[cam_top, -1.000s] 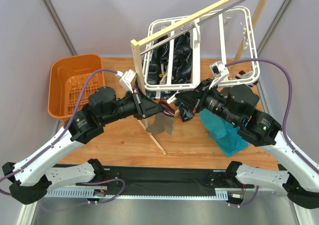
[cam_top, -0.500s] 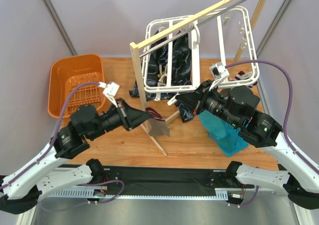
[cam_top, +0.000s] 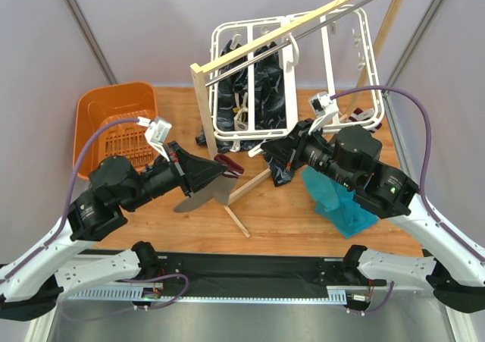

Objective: Clip the socks to the hanger
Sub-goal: Clamp the sock onto the hanger.

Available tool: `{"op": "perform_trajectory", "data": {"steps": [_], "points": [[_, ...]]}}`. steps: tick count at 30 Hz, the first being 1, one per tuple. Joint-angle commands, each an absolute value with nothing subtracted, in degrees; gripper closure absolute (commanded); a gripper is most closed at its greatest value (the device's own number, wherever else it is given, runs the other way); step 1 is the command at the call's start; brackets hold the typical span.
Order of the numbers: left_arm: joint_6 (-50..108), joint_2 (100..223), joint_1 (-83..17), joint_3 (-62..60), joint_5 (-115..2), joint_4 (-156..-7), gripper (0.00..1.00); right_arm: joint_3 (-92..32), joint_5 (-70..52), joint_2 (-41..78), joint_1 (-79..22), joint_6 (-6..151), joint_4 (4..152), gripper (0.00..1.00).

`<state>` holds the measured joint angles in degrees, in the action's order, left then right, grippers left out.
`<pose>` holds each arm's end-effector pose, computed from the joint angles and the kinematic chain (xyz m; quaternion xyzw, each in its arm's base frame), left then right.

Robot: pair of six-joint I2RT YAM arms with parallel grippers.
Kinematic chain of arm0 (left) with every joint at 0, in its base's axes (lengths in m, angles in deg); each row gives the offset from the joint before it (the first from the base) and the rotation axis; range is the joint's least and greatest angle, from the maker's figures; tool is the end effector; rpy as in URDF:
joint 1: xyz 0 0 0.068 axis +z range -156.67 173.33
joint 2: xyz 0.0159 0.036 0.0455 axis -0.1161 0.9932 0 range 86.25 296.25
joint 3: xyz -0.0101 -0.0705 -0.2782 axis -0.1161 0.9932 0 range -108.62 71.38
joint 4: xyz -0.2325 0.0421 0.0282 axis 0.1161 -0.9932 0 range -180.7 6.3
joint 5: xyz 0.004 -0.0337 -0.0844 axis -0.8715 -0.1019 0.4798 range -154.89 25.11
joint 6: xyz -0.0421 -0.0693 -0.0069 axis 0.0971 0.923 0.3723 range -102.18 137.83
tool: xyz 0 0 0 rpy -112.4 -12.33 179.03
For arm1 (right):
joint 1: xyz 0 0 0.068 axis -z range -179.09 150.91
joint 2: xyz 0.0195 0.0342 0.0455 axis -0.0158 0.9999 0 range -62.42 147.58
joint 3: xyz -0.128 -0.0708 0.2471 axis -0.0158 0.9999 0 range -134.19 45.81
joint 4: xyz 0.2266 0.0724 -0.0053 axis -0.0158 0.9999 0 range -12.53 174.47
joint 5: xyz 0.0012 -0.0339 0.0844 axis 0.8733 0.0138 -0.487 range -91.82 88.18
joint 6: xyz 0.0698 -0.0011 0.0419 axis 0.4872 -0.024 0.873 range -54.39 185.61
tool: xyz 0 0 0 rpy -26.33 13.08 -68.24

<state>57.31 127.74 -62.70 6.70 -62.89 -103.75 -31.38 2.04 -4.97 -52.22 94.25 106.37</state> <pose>0.0727 -0.1125 0.4479 0.1114 0.6784 -0.5456 0.4792 0.1233 0.1565 0.4562 -0.1400 0.7482 0.4048 0.5067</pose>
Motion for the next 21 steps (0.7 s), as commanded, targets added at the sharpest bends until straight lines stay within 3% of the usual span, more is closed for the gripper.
{"op": "perform_trajectory", "data": {"steps": [1, 11, 21], "points": [[54.2, 131.4, -64.9, 2.0, -62.3, -103.2, 1.00, -33.3, -1.9, -3.3, -53.3, 95.4, 107.8, 1.00], [50.5, 135.6, -72.1, 0.6, -73.6, -103.4, 1.00, -34.4, -1.9, -2.0, -53.4, 95.8, 108.8, 1.00], [50.9, 138.0, -72.8, -0.3, -79.0, -109.4, 1.00, -36.5, -2.0, -3.8, -53.4, 91.9, 113.1, 1.00]]}}
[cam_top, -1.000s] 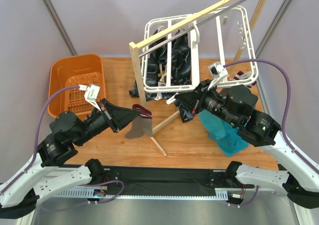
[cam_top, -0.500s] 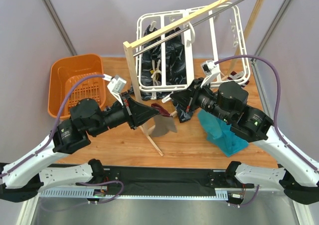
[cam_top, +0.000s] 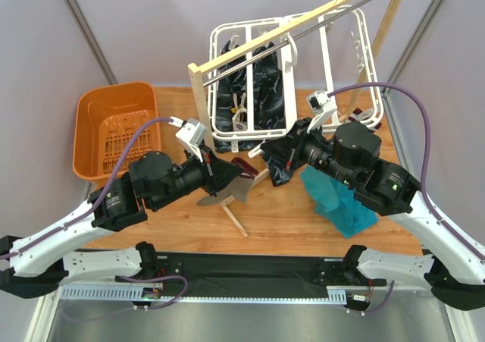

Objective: Clip the socks to the hanger
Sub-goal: Clamp the sock onto the hanger.

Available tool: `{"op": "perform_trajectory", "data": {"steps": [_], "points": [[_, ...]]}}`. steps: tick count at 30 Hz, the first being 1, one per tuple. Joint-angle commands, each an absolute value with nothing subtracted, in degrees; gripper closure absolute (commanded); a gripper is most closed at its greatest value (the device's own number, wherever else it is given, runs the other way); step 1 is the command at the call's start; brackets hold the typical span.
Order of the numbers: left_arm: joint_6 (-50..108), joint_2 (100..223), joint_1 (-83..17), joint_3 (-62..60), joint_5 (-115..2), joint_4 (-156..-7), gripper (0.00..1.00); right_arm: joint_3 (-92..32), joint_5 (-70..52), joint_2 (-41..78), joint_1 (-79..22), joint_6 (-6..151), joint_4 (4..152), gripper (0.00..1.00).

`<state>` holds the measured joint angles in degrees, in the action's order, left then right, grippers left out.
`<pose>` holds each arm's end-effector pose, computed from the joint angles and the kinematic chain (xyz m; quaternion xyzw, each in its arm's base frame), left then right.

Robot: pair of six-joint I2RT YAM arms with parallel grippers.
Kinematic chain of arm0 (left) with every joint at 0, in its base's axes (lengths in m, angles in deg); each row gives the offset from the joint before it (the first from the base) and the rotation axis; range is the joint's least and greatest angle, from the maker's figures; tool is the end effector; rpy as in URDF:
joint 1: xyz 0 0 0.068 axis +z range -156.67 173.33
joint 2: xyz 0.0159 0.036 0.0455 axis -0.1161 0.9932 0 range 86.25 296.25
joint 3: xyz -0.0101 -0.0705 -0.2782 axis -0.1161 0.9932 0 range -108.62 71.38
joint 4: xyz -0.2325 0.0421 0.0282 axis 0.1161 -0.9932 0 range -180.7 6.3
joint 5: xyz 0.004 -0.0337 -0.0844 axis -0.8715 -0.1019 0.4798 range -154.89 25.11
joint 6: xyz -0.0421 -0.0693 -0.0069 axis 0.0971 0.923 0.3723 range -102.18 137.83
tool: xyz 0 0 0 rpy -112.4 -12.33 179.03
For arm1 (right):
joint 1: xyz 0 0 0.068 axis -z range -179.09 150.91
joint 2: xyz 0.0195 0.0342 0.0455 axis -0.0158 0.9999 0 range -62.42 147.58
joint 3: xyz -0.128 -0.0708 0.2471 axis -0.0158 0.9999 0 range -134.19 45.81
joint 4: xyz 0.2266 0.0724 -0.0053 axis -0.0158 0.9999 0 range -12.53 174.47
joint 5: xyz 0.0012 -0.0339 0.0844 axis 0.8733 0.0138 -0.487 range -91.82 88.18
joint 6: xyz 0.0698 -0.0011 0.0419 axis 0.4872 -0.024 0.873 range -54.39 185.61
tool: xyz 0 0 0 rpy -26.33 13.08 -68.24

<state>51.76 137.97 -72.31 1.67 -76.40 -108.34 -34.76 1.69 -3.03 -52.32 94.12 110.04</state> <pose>0.0870 -0.1582 0.4408 0.1389 0.7331 -0.4569 0.4843 0.1249 0.1600 0.4602 -0.1465 0.7597 0.3964 0.4943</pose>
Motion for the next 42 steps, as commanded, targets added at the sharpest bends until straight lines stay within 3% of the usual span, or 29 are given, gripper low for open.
{"op": "perform_trajectory", "data": {"steps": [1, 15, 42], "points": [[51.0, 138.4, -72.8, -0.2, -78.7, -109.5, 1.00, -36.7, -2.3, -4.0, -53.4, 91.4, 113.5, 1.00], [51.6, 142.5, -72.9, -3.8, -80.0, -109.5, 1.00, -36.0, -9.5, -4.3, -53.5, 84.4, 114.1, 1.00], [51.3, 145.6, -73.0, -7.4, -80.1, -110.9, 1.00, -35.0, -10.3, -4.3, -53.5, 83.6, 114.5, 1.00]]}}
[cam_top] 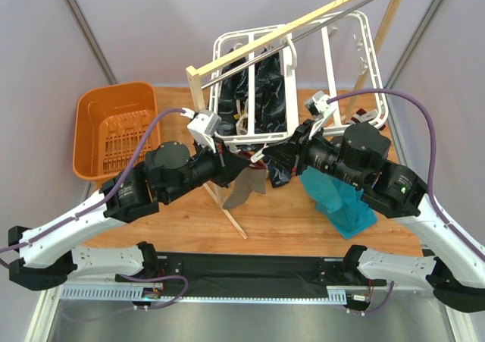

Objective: Clip the socks to the hanger
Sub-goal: Clamp the sock onto the hanger.

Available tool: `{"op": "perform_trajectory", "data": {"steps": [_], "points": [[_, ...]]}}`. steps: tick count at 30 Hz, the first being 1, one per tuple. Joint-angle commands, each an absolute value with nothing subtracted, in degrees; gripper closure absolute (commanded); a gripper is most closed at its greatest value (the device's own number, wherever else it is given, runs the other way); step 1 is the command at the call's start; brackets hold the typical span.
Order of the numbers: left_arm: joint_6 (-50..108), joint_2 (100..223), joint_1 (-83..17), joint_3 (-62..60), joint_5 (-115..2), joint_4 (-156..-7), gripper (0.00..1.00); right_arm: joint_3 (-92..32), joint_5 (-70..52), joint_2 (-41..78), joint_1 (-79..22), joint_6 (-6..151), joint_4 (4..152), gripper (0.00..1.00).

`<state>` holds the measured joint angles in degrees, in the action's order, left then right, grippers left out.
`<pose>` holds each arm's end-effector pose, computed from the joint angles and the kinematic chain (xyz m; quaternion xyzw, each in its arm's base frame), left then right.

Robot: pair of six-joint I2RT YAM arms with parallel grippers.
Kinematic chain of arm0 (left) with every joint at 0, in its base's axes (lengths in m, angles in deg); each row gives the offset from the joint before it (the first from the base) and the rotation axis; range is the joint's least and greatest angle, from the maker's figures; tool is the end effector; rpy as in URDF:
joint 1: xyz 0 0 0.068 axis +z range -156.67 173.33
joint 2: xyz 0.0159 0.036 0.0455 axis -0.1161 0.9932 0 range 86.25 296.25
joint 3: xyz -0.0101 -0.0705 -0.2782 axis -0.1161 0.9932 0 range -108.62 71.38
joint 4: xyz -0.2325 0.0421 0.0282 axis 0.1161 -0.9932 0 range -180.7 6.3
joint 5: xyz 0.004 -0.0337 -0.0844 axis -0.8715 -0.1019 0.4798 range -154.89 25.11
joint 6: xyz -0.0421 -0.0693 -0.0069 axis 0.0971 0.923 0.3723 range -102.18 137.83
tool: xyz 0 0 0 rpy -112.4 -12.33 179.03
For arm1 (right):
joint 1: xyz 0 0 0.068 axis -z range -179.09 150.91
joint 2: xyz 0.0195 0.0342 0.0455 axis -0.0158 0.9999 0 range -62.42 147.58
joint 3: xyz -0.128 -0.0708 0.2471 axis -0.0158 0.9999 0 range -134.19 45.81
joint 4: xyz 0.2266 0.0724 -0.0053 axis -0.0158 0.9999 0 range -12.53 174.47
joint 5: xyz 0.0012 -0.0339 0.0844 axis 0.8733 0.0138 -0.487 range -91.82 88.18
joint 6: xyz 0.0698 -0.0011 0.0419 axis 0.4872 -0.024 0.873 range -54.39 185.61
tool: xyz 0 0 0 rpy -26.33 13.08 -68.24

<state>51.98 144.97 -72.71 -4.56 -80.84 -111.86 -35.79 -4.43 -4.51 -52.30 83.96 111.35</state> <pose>0.1016 -0.1811 0.4473 0.1249 0.7587 -0.4149 0.4864 0.1120 0.1551 0.4673 -0.2436 0.7273 0.3892 0.5101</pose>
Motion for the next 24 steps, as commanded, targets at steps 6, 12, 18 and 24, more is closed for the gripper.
{"op": "perform_trajectory", "data": {"steps": [6, 12, 18, 24], "points": [[51.7, 146.2, -72.9, -8.5, -79.7, -111.6, 1.00, -34.3, -9.3, -3.8, -53.4, 83.0, 114.6, 1.00], [51.8, 145.7, -72.9, -8.2, -78.5, -111.5, 1.00, -33.3, -7.1, -3.8, -53.5, 82.0, 115.0, 1.00], [52.5, 145.2, -73.0, -7.9, -77.8, -111.7, 1.00, -33.6, -5.4, -3.7, -53.4, 80.8, 115.5, 1.00], [52.4, 145.1, -72.9, -8.4, -78.4, -109.7, 1.00, -32.7, -7.0, -3.6, -53.4, 81.1, 114.9, 1.00]]}}
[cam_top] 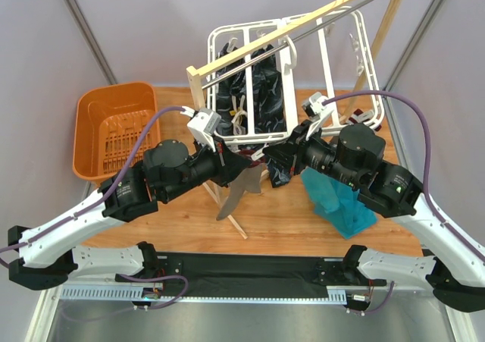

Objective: Clip the socks to the hanger
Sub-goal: Clamp the sock onto the hanger, then reset both arms

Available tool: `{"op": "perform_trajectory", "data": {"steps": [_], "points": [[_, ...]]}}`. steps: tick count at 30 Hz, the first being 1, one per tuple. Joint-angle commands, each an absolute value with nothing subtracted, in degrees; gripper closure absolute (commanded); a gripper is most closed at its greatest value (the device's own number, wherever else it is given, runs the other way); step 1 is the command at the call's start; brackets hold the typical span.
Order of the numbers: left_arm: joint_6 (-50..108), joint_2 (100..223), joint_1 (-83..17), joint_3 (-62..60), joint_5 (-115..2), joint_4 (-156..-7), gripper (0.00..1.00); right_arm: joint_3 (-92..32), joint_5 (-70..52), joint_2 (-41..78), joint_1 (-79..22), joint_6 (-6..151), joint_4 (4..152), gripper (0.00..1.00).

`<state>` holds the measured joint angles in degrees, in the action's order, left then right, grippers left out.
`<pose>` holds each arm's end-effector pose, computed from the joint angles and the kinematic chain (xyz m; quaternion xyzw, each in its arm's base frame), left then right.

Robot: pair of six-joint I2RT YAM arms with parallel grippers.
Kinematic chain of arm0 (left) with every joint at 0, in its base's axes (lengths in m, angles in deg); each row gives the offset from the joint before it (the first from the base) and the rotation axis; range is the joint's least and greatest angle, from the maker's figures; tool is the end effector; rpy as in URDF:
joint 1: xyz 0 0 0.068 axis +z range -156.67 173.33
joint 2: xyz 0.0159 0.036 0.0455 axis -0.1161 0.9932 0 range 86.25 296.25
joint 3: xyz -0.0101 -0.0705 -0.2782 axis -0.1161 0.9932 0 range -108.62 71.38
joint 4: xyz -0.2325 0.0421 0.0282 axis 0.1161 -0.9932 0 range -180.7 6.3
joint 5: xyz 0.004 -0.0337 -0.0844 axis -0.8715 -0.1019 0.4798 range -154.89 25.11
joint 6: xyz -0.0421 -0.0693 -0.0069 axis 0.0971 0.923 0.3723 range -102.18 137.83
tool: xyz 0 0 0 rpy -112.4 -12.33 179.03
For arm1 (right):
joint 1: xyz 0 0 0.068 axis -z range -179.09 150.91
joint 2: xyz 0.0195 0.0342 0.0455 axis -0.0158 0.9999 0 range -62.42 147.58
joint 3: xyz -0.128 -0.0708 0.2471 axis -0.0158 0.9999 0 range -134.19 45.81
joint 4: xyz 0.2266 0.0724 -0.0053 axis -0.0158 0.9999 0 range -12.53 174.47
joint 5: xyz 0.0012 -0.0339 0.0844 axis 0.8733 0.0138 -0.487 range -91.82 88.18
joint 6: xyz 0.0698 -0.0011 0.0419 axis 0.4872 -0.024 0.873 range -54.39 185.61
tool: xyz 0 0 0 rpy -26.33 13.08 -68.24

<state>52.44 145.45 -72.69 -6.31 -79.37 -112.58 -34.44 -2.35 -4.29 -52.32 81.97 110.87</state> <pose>0.1001 -0.1817 0.4539 0.1286 0.7555 -0.4270 0.4800 0.1165 0.1571 0.4603 -0.2472 0.7326 0.3649 0.5187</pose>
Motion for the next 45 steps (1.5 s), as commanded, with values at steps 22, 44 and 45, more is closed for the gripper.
{"op": "perform_trajectory", "data": {"steps": [22, 44, 45], "points": [[52.6, 147.9, -72.9, -10.5, -78.3, -108.3, 1.00, -33.2, -6.7, -6.3, -53.4, 85.1, 113.5, 0.57], [55.3, 133.4, -73.0, 2.6, -71.0, -104.5, 0.00, -31.4, -5.0, -18.8, -53.4, 89.9, 126.8, 0.01], [55.6, 132.3, -72.9, 3.3, -70.3, -104.7, 0.00, -30.4, -5.2, -19.6, -53.4, 91.0, 126.9, 0.01]]}}
